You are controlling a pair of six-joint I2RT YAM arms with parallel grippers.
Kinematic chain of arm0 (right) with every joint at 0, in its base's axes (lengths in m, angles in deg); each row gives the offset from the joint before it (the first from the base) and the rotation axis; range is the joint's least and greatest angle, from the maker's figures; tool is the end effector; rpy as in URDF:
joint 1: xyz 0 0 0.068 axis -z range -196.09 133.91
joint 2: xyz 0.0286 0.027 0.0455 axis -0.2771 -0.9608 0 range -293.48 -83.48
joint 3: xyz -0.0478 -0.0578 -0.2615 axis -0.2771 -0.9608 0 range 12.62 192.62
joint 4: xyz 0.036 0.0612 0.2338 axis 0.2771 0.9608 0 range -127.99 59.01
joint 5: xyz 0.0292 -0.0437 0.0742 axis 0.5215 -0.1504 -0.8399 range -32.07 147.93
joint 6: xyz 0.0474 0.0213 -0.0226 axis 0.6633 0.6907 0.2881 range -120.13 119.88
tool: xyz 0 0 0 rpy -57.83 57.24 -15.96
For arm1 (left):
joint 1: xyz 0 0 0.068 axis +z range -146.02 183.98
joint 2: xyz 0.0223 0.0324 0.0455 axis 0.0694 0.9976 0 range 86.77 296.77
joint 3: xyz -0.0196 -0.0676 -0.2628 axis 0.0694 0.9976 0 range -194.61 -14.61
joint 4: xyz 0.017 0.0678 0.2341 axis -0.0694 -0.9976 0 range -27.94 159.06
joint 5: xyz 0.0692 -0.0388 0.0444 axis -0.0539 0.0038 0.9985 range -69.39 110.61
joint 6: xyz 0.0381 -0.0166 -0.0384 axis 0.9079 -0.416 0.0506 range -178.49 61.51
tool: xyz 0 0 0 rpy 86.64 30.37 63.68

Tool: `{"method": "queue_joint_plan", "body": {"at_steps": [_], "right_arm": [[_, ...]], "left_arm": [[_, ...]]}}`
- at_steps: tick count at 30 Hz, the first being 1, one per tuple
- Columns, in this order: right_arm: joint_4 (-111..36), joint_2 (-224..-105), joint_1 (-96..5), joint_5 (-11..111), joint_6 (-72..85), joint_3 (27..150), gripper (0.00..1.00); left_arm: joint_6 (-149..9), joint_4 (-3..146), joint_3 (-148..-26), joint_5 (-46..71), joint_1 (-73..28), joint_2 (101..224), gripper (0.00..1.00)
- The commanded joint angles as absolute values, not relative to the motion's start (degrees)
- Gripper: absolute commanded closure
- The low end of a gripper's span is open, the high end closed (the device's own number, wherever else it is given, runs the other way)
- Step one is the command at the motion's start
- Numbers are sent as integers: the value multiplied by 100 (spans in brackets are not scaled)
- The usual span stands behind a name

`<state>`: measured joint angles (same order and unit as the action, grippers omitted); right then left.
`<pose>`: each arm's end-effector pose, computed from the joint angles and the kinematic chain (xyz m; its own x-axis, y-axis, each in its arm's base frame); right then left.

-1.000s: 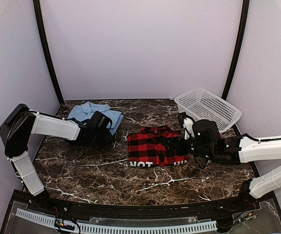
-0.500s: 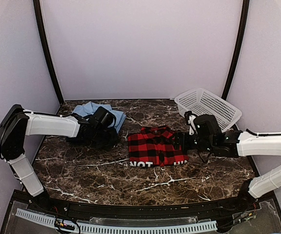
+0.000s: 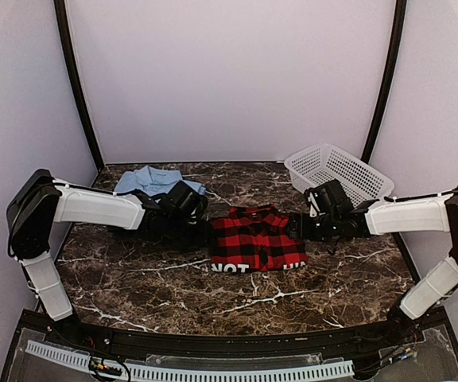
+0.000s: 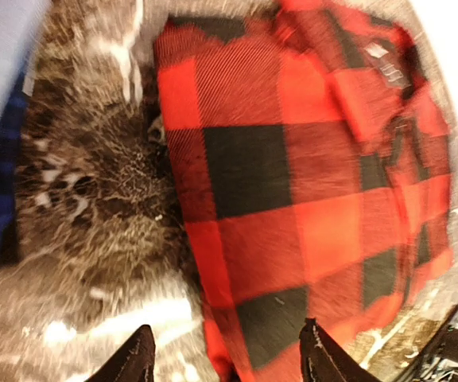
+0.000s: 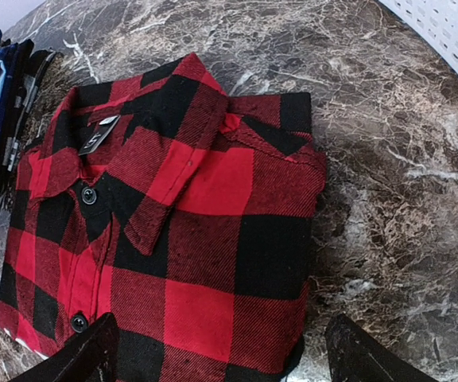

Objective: Fold and stack the long sleeve shirts
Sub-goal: Pick up the square-folded shirt from the center of the board.

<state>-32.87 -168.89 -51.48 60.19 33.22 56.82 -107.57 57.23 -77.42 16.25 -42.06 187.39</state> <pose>0.2353 0.1652 0.1895 -0.7985 0.1065 -0.5925 -0.1408 0.9239 0.3559 0.2462 -0.2597 0.1943 -0.9146 -0.1369 -0.3804 0.0929 0.8446 -0.5273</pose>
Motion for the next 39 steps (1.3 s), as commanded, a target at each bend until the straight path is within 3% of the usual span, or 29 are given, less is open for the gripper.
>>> {"method": "queue_joint_plan", "body": {"at_steps": [1, 13, 20, 25, 32, 35, 39], "right_arm": [[-3226, -17148, -5018, 5896, 3333, 5901, 13], [-3287, -18046, -4799, 6041, 3194, 6219, 15], [-3380, -18432, -4854, 5653, 3241, 6395, 24], [-3438, -18438, -4944, 5585, 3343, 6395, 40], [-3374, -18358, -5004, 5524, 3397, 6457, 82], [-3246, -18248, -5007, 5512, 3406, 6550, 99], [-3090, -17930, -5031, 5540, 3398, 6660, 100]], "left_arm": [[-10529, 5872, -8085, 1337, -4197, 19231, 39], [-10445, 6097, -8362, 1144, -4199, 19915, 39], [-10542, 6162, -8538, 1009, -4195, 20167, 45], [-10563, 6217, -8763, 891, -4199, 20297, 57], [-10568, 6320, -9042, 732, -4195, 20370, 93], [-10497, 6248, -9225, 736, -4199, 20302, 100], [-10317, 6064, -9545, 817, -4200, 20103, 100]]}}
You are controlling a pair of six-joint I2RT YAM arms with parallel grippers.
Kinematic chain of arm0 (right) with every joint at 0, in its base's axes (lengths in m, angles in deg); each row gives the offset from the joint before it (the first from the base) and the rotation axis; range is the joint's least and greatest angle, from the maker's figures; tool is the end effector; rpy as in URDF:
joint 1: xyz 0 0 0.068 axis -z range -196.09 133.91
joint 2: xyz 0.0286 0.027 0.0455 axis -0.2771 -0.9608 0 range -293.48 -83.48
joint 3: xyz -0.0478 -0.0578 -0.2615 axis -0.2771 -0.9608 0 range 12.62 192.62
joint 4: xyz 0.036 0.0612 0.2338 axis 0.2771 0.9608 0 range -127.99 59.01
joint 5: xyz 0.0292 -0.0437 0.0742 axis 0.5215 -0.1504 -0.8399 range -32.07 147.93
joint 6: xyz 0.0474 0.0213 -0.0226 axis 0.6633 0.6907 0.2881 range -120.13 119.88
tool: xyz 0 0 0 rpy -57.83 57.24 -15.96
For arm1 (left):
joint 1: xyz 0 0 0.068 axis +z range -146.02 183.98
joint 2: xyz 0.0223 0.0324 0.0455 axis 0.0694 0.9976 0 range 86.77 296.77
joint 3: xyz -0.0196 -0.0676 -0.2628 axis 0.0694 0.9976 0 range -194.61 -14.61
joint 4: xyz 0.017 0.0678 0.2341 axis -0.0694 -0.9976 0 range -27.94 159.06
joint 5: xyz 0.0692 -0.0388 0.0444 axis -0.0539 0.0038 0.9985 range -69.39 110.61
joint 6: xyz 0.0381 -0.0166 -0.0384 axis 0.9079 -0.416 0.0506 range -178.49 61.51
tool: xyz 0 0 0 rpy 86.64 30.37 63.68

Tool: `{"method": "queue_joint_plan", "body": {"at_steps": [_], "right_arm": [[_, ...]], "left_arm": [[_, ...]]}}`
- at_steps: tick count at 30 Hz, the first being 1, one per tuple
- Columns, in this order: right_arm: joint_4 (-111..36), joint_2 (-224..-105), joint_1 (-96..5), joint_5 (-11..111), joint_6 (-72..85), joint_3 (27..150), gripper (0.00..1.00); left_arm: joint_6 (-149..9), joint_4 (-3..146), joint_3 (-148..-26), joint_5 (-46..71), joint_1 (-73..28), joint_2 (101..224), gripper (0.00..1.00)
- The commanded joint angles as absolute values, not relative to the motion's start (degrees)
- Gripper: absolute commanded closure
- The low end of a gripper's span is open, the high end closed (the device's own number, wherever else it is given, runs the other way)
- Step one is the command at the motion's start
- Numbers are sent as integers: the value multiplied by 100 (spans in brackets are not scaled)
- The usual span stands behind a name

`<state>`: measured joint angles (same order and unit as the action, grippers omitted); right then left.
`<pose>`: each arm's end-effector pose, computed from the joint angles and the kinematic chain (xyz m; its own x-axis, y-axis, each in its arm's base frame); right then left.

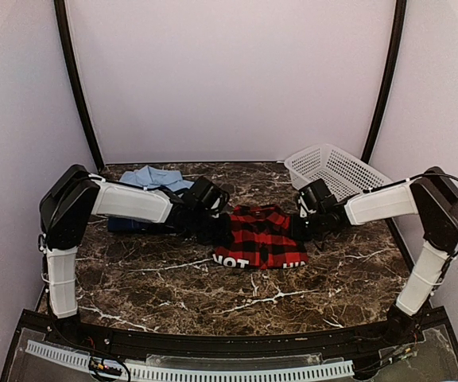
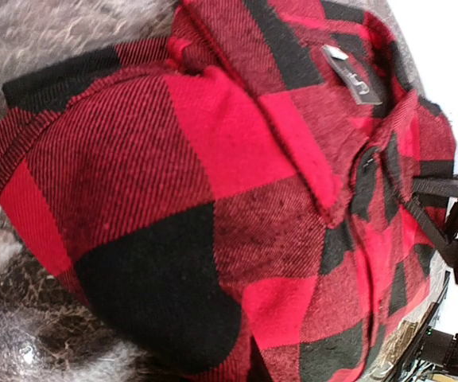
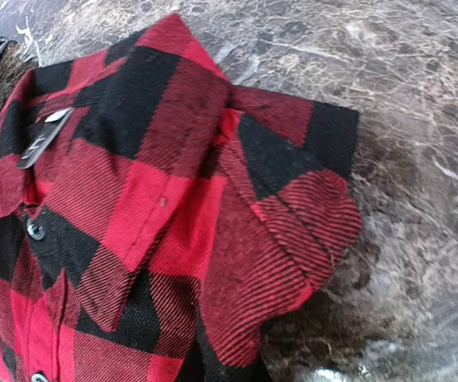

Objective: Fold and stack the long sleeve shirts
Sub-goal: Pick up the square-folded shirt from the center of the board.

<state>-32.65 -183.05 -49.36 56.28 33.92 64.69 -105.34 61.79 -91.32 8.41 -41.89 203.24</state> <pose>0.2751 0.1819 0.1559 -0.8673 0.1003 -0.4876 -0.0934 0.9293 0.3573 0.2911 -0.3121 0.1679 -0.9334 -0.0618 -0.3534 0.1768 0.7779 -0.6030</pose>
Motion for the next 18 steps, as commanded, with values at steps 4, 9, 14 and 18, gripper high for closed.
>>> {"method": "queue_joint_plan", "body": {"at_steps": [4, 9, 14, 18], "right_arm": [[-2936, -17524, -5050, 5566, 3401, 6800, 100], [-2702, -17141, -5151, 5617, 3401, 7119, 100], [-2601, -16878, -5289, 5628, 3443, 7532, 100], [-2635, -16953, -5424, 5561, 3496, 8009, 100]], "left_arm": [[-10126, 5795, -9793, 931, -4197, 19890, 100], [-9978, 5451, -10039, 1025, -4199, 19590, 100], [-9742, 4981, -10362, 1297, -4168, 19247, 100], [-9620, 4685, -10485, 1371, -3971, 18901, 100]]}}
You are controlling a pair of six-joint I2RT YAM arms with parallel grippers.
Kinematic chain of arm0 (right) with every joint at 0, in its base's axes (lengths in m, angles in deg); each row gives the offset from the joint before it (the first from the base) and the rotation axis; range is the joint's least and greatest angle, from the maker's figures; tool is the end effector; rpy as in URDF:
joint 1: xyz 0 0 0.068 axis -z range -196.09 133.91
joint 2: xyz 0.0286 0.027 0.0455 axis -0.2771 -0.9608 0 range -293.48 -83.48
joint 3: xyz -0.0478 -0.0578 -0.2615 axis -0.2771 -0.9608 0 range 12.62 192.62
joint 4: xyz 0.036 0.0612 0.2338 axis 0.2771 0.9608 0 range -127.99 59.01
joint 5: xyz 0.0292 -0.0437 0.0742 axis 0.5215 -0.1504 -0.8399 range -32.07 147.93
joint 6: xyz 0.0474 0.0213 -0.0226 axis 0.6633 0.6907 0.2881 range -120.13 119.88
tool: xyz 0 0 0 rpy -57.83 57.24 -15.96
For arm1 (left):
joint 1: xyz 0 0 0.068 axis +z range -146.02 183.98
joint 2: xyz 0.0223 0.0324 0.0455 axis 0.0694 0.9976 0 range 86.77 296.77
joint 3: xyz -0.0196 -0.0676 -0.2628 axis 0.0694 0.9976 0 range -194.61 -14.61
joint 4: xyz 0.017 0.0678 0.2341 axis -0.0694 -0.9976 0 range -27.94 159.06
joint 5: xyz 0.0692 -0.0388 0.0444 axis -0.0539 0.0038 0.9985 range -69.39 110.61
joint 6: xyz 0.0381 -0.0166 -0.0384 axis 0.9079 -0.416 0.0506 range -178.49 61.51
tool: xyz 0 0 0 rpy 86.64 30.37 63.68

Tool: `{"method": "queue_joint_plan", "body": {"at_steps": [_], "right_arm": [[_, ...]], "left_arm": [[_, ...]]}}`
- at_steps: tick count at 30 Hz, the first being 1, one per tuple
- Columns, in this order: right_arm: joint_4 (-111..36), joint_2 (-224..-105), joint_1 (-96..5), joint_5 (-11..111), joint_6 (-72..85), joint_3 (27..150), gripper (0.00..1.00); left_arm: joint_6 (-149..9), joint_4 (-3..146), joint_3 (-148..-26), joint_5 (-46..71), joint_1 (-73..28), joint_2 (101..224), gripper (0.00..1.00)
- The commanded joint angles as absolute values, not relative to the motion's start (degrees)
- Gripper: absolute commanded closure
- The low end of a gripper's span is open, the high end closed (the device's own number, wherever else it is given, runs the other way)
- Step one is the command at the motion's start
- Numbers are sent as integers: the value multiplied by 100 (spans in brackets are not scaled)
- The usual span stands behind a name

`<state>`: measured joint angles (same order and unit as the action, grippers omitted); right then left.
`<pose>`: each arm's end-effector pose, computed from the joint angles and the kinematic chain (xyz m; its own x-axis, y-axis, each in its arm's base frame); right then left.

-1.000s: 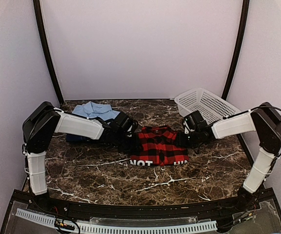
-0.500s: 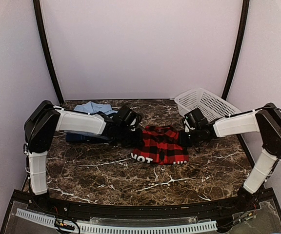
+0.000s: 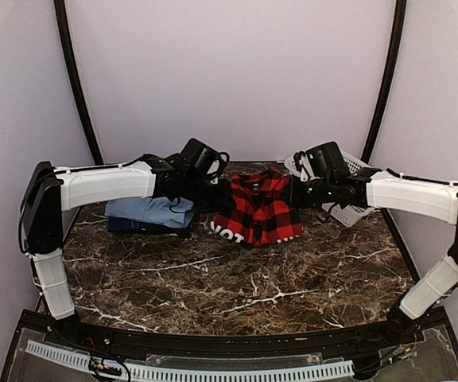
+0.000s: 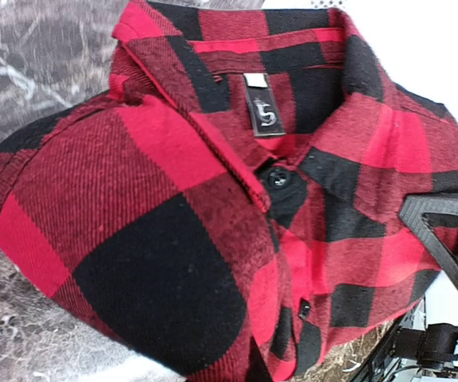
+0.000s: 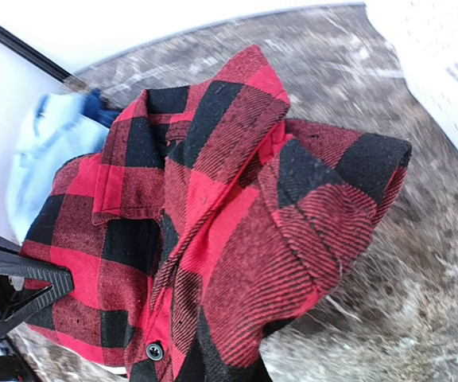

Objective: Fold and stack the long sleeve shirts
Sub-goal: Pick up the square-folded shirt from the center of the board, then place the square-folded shirt on the square-folded shirt.

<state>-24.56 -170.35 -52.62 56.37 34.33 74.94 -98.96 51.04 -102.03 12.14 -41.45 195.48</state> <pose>0.2616 0.1951 0.2668 -0.7542 0.1452 -0.6404 -0.2251 0.8590 0.4599 0.2941 -0.3068 0.2648 -0.8474 -0.0544 -0.5281 0.3084 0.7592 -0.5732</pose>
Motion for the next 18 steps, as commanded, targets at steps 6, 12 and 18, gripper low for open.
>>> {"method": "queue_joint_plan", "body": {"at_steps": [6, 12, 18], "right_arm": [[-2839, -17607, -5710, 5369, 3637, 9093, 100], [-3087, -18695, -6175, 5220, 3920, 10575, 100], [-3488, -19977, -6616, 4972, 4329, 11917, 100]], "left_arm": [[-9371, 4199, -10463, 1314, -3323, 18308, 100], [-8979, 3588, -10430, 1155, -2447, 17710, 100], [-8471, 3126, -10401, 951, -1415, 17473, 100]]}}
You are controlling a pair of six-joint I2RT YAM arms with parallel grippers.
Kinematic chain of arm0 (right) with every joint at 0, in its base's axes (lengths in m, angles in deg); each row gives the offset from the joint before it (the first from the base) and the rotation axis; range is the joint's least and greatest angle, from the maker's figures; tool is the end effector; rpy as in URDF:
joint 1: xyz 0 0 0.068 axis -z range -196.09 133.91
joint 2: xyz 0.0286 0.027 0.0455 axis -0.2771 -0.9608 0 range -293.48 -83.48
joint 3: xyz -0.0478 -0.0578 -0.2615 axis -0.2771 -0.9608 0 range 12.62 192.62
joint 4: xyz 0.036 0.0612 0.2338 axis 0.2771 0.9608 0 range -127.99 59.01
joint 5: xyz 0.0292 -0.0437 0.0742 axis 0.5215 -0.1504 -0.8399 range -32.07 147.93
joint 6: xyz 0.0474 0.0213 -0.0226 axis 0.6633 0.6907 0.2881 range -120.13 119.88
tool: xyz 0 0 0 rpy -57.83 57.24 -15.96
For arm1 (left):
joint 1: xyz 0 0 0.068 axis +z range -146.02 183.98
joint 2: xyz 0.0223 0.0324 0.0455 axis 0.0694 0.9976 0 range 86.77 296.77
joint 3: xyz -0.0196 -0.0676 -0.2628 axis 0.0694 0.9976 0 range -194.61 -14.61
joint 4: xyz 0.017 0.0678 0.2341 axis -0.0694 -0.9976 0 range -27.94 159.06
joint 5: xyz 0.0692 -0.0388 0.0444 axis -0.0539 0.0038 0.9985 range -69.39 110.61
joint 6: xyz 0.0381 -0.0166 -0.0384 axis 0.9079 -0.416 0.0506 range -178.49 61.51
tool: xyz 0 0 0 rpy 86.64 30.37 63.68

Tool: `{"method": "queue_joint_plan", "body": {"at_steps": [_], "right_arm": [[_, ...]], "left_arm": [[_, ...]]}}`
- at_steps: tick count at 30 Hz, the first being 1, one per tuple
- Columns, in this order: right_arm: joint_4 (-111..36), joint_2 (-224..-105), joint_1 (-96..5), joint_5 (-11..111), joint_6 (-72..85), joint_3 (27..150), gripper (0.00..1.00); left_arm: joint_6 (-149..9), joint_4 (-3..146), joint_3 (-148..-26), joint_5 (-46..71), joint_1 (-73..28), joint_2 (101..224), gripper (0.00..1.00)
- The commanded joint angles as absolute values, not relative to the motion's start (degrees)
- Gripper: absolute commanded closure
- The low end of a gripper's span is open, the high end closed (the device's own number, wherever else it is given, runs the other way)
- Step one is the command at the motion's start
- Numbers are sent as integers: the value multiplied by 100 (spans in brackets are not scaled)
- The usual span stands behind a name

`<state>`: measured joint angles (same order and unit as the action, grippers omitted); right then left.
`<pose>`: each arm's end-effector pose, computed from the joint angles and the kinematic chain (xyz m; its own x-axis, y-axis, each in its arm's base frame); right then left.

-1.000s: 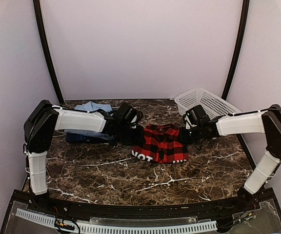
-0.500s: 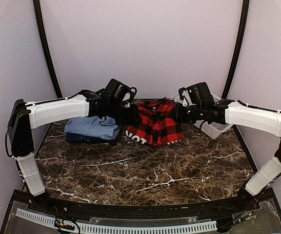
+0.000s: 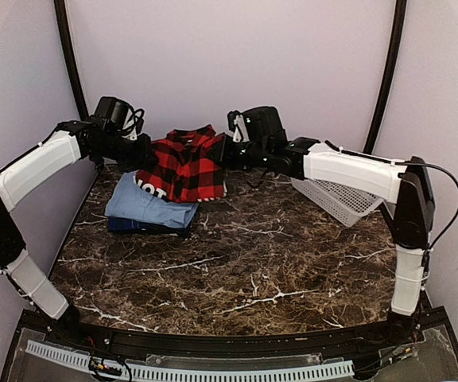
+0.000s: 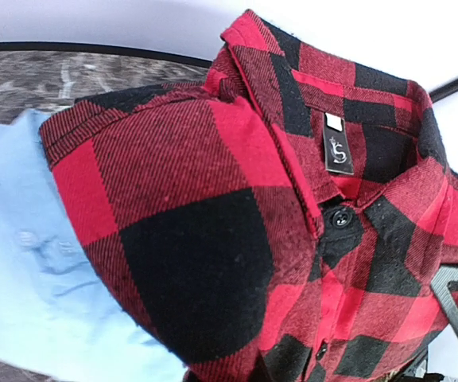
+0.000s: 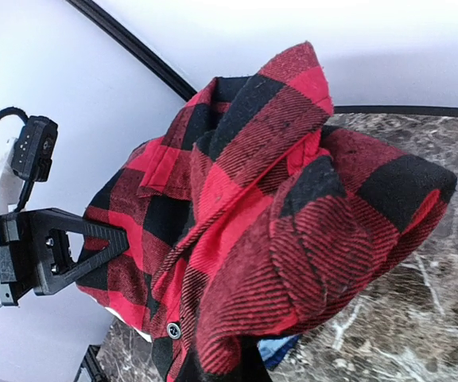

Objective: Fold and stack the long sleeve shirts
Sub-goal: Place the square-folded shirt on the square-folded shirt.

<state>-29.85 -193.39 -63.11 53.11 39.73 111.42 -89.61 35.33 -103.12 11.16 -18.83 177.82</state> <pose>0.3049 0.3321 0.3388 -0.6745 0.2130 -0.7069 -0.4571 0.6314 0.6264 0.3155 -0.1397 0.3597 -0.7275 -0.2470 -0.6401 0.1501 0.8530 -0.4998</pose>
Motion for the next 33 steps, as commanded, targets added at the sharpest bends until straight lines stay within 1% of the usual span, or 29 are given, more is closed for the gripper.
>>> {"method": "queue_joint_plan", "body": {"at_steps": [1, 5, 8, 11, 17, 18, 19, 21, 22, 23, 24, 25, 29, 33], "right_arm": [[-3471, -20188, -6683, 4938, 4363, 12189, 100], [-3401, -21046, -6873, 4881, 4506, 13188, 100], [-3426, -21466, -6898, 4707, 4741, 13556, 100], [-3531, -21660, -6900, 4574, 4920, 13551, 100], [-3684, -21858, -6837, 4422, 5063, 13171, 100], [-3688, -21868, -6818, 4400, 5063, 13079, 95], [-3681, -21863, -6787, 4403, 5050, 12977, 87], [-3629, -21793, -6718, 4453, 4939, 12766, 71], [-3540, -21748, -6668, 4487, 4877, 12705, 63], [-3434, -21702, -6618, 4508, 4809, 12657, 58], [-3341, -21644, -6559, 4531, 4733, 12613, 55], [-3275, -21572, -6487, 4563, 4619, 12544, 53], [-2873, -21293, -6382, 4828, 4164, 12485, 48], [-2615, -21140, -6385, 5008, 3909, 12556, 48]], "left_arm": [[-8435, 3050, -10400, 911, -1183, 17465, 100], [-8269, 2957, -10289, 747, -585, 17454, 100], [-8198, 2969, -10102, 664, -214, 17524, 100], [-8162, 3110, -9873, 607, 19, 17658, 100], [-8105, 3435, -9429, 732, 368, 18137, 100], [-8077, 3503, -9364, 782, 377, 18211, 100], [-8071, 3513, -9345, 824, 379, 18347, 99], [-8055, 3545, -9333, 969, 380, 18530, 91], [-8071, 3565, -9329, 1127, 380, 18574, 84], [-8084, 3562, -9332, 1225, 380, 18642, 76], [-8091, 3534, -9338, 1459, 380, 18665, 72], [-8102, 3515, -9354, 1589, 380, 18682, 62], [-8073, 3437, -9412, 1980, 539, 18499, 45], [-7976, 3258, -9575, 2282, 516, 18107, 40]]}}
